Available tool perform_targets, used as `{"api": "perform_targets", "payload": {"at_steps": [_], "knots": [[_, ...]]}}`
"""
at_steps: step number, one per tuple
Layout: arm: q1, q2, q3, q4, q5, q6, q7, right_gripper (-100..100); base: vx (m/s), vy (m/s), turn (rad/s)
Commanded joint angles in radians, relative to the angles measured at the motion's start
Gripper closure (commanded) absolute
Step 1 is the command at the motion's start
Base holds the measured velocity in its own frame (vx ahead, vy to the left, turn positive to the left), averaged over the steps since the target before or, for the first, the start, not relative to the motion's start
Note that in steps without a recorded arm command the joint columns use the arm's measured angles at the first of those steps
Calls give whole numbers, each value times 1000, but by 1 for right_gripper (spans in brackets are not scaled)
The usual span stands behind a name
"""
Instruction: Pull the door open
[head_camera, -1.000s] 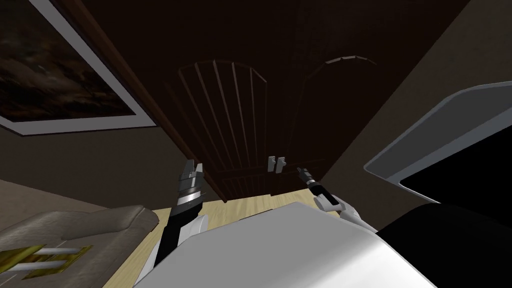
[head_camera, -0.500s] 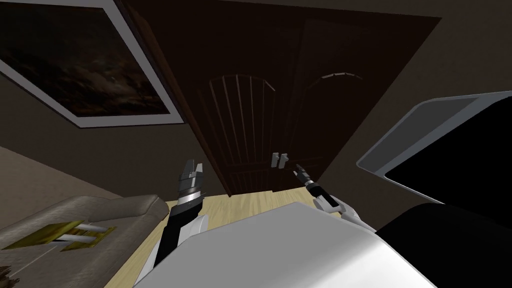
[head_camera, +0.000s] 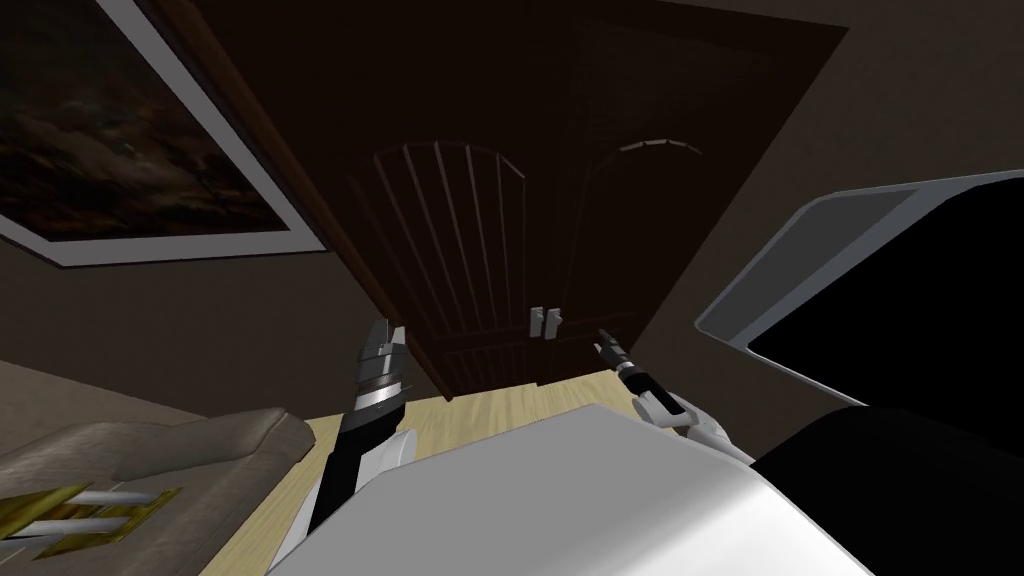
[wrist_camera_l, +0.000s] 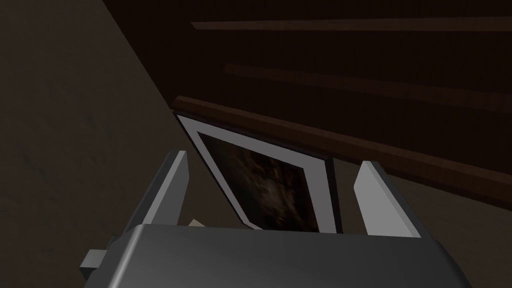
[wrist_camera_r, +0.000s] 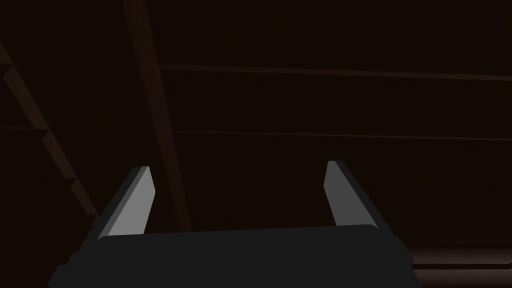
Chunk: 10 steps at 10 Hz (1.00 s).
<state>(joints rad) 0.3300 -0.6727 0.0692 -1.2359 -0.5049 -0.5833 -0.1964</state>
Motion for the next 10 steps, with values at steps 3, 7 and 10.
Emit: {"api": "perform_targets", "payload": {"at_steps": [3,7,10], "knots": [[-38,19,-3,25,11,4,4,-100,179,-15,96],[-66,26,11,13,18,5,0,-100,144,164,120],[-66,26,11,13,18,5,0,100,-20,-22,11]]}}
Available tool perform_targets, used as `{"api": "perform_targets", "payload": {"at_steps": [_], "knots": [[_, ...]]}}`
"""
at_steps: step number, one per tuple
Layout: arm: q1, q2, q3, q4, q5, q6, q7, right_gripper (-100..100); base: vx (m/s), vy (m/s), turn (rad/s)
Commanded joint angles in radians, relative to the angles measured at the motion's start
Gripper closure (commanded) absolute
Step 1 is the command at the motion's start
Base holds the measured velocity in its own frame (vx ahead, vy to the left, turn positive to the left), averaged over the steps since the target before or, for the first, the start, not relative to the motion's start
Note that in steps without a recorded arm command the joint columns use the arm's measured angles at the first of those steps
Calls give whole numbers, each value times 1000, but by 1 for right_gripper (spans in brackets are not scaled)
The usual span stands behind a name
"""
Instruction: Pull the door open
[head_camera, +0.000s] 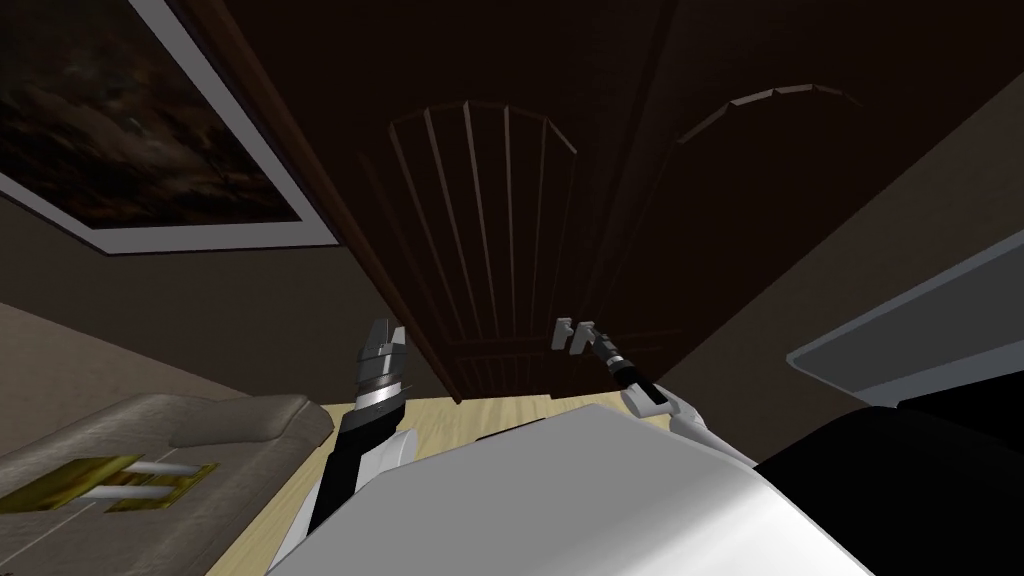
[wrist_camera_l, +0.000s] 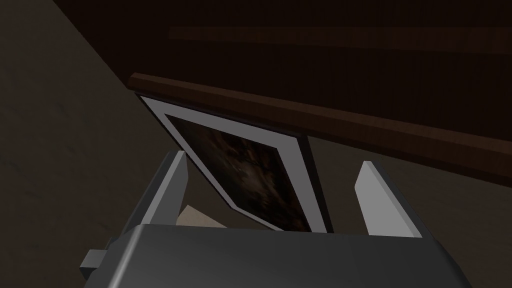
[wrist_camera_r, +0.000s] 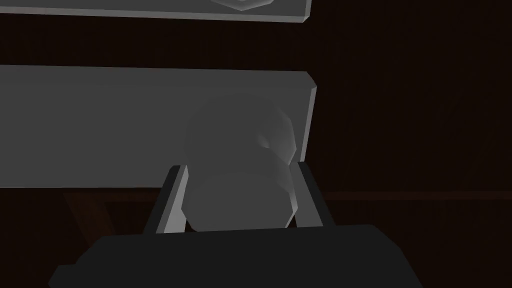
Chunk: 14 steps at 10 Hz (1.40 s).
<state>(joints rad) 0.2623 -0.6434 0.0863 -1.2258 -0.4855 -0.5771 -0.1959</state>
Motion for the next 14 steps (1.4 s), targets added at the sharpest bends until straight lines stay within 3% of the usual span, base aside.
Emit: {"api": "perform_targets", "payload": {"at_steps": [1,3,7,8,12,14], "knots": [[2,-4,-6,3,-2,-1,0,100,-12,-10,11],[2,-4,-6,3,-2,-1,0,100,-4,3,-8],[52,-30,3,0,-8,-13,-5,100,-158,-158,-101],[57,-34,21,-28,-12,-23,-7,-100,-181,-15,22],[88,-51,62,-88,-21,-54,-13,-100,-132,151,12],[84,-46,36,-54,-21,-35,-9,-100,-35,-6,-54]]}}
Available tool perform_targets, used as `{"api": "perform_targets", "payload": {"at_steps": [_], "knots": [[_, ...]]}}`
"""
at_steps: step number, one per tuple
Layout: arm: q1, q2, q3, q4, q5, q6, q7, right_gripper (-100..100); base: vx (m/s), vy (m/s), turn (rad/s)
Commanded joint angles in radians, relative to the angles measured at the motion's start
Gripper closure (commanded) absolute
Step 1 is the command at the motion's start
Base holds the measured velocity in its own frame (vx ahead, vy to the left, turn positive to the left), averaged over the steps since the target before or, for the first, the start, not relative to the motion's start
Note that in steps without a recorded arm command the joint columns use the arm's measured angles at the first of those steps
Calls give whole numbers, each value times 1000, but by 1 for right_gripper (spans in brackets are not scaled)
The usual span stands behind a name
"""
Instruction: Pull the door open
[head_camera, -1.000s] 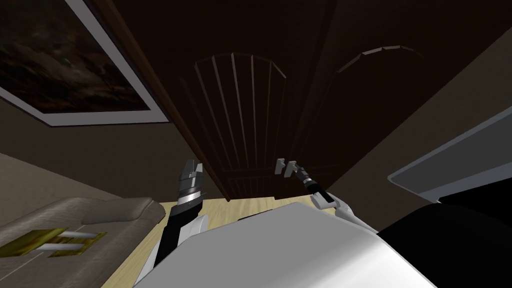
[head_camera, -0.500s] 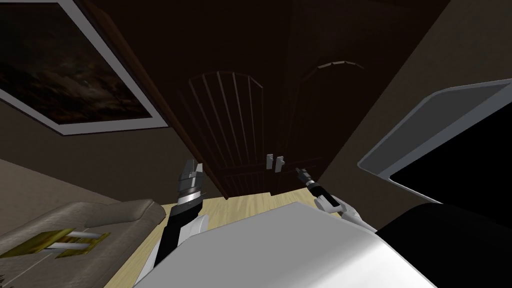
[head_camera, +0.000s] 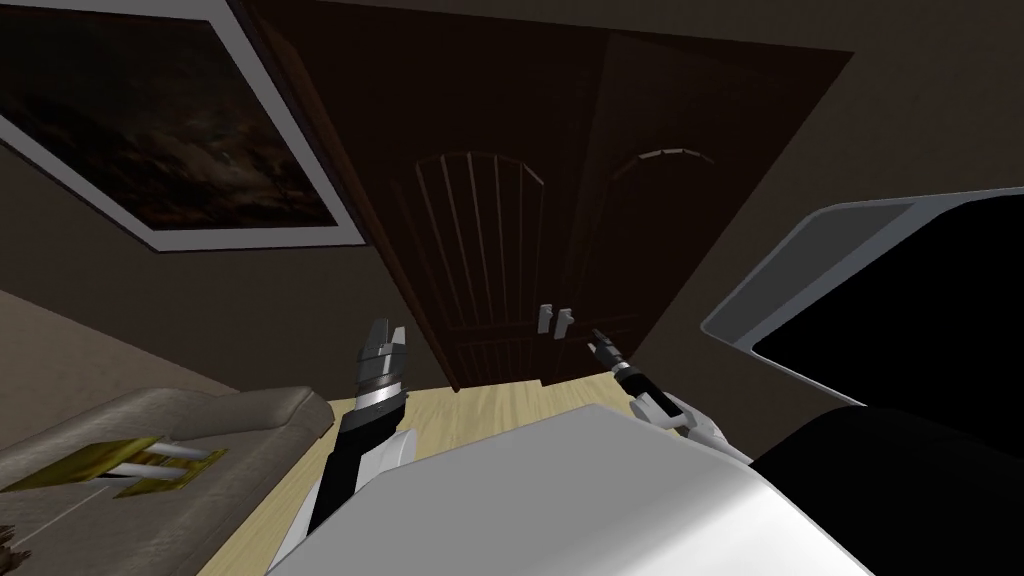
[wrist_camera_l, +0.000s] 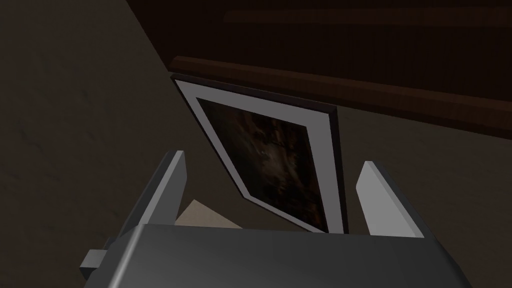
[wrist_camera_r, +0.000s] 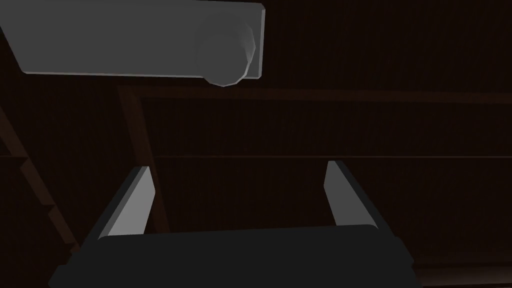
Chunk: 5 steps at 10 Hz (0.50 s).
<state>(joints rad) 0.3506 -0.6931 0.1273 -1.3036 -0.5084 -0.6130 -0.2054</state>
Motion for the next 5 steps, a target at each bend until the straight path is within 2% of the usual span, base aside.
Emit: {"api": "perform_targets", "payload": {"at_steps": [1,3,4,5], "knots": [[-5,4,-8,28,2,2,1,-100,25,-149,-84],[-18,9,-31,61,3,22,4,-100,90,-153,-34],[-27,13,-34,66,5,26,5,-100,170,-80,57],[-38,17,-34,67,8,29,5,-100,209,-2,99]]}}
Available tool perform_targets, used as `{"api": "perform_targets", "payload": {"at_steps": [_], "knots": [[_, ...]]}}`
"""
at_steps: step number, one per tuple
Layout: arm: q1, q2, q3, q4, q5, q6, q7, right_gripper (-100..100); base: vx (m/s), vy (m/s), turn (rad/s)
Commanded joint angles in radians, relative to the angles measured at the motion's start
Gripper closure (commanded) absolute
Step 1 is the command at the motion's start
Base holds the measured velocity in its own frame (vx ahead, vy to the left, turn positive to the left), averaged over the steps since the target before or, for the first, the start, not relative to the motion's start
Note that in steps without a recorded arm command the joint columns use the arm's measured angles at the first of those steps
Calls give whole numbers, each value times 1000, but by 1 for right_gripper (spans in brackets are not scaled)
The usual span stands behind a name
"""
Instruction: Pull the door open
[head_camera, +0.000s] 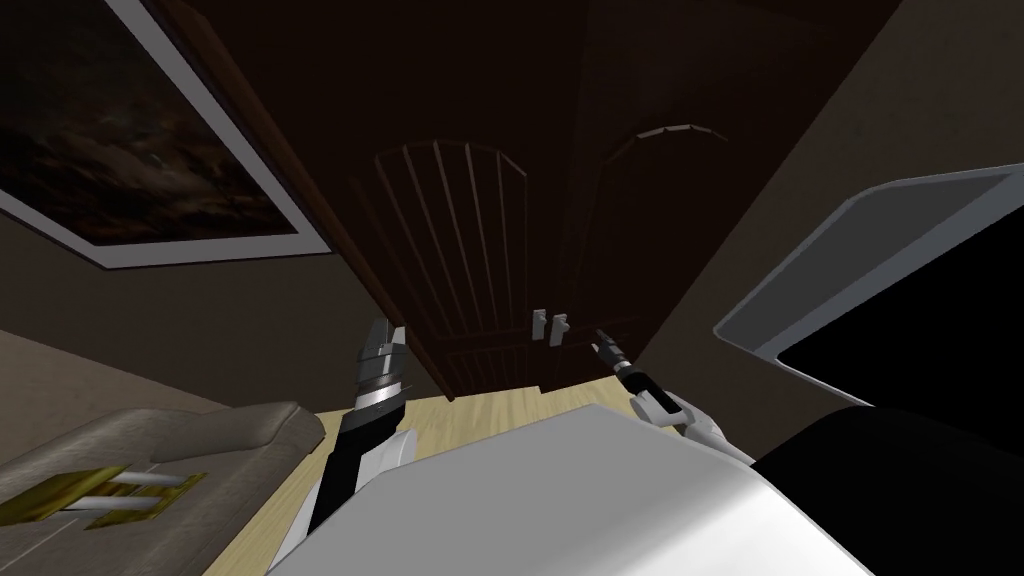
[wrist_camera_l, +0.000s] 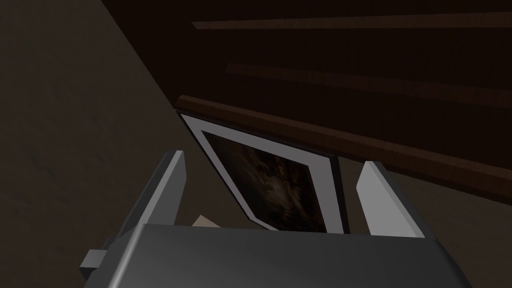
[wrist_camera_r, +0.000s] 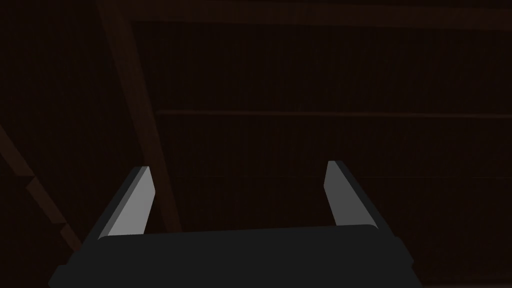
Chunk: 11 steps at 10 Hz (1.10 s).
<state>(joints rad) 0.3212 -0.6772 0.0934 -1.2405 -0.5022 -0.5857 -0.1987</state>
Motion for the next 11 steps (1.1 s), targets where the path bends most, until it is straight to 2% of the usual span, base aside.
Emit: {"api": "perform_targets", "payload": {"at_steps": [1,3,4,5,10,11], "knots": [[-19,5,3,1,4,3,-1,-100,213,80,117],[-35,12,10,-8,8,4,0,-100,172,166,136],[-32,9,7,-7,6,7,0,-100,66,88,10],[-32,9,7,-7,6,7,0,100,-3,-8,-11],[-32,9,7,-7,6,7,0,100,-13,-13,10],[-14,2,16,-11,6,0,-2,100,-100,-106,-49]]}}
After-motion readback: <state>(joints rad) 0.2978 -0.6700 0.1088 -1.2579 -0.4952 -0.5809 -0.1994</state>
